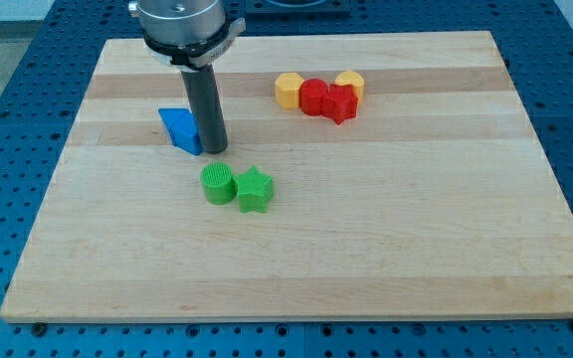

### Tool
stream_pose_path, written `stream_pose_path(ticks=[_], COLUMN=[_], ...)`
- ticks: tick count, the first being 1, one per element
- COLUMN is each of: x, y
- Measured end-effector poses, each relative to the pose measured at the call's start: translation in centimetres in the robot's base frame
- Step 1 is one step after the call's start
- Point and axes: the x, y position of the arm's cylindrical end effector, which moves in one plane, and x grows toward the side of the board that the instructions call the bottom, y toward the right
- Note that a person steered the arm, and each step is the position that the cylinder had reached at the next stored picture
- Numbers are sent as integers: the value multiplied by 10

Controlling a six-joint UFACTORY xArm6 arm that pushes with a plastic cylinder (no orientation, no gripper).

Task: Point your arm at the yellow hexagon

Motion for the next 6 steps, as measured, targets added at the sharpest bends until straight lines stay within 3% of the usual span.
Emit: stream_pose_path(ticks=[2, 6], x=[-3, -91], y=[24, 66])
